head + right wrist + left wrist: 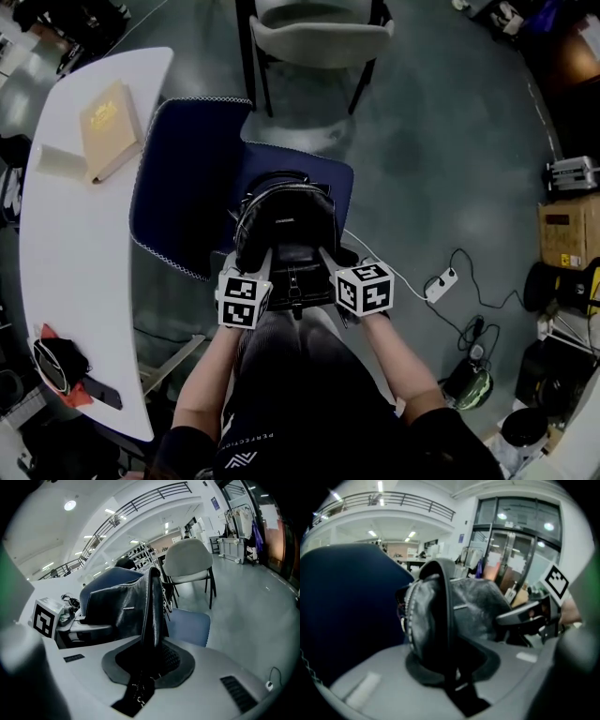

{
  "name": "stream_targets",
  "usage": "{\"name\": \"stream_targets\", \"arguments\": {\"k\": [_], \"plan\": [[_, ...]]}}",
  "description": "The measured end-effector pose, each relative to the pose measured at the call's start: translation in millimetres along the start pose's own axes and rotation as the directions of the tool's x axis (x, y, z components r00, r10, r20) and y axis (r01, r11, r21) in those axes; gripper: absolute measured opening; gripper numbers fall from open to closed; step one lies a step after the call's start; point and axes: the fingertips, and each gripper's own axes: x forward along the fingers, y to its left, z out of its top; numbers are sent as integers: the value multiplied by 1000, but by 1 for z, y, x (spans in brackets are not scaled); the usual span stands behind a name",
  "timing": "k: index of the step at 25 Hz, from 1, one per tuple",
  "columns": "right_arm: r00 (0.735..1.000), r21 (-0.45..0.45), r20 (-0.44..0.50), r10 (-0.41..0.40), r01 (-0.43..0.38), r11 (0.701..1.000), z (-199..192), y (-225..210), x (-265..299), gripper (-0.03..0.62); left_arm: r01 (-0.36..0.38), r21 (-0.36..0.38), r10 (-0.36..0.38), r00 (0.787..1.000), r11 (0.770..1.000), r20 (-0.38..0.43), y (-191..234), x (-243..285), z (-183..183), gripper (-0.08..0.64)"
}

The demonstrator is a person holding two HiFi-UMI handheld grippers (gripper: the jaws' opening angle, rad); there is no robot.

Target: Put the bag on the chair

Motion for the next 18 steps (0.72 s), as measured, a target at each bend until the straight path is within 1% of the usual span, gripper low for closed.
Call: {"name": "stream_targets", "arguments": {"k": [8, 18], "plan": [[999, 39, -42, -24, 26, 999, 6, -22, 35, 55, 17, -21, -18, 999, 1000, -30, 23, 40, 1, 81], [995, 76, -88, -46, 53, 996, 2, -40, 70, 58, 26, -32, -29, 996, 999, -82, 44, 76, -10, 94]]}}
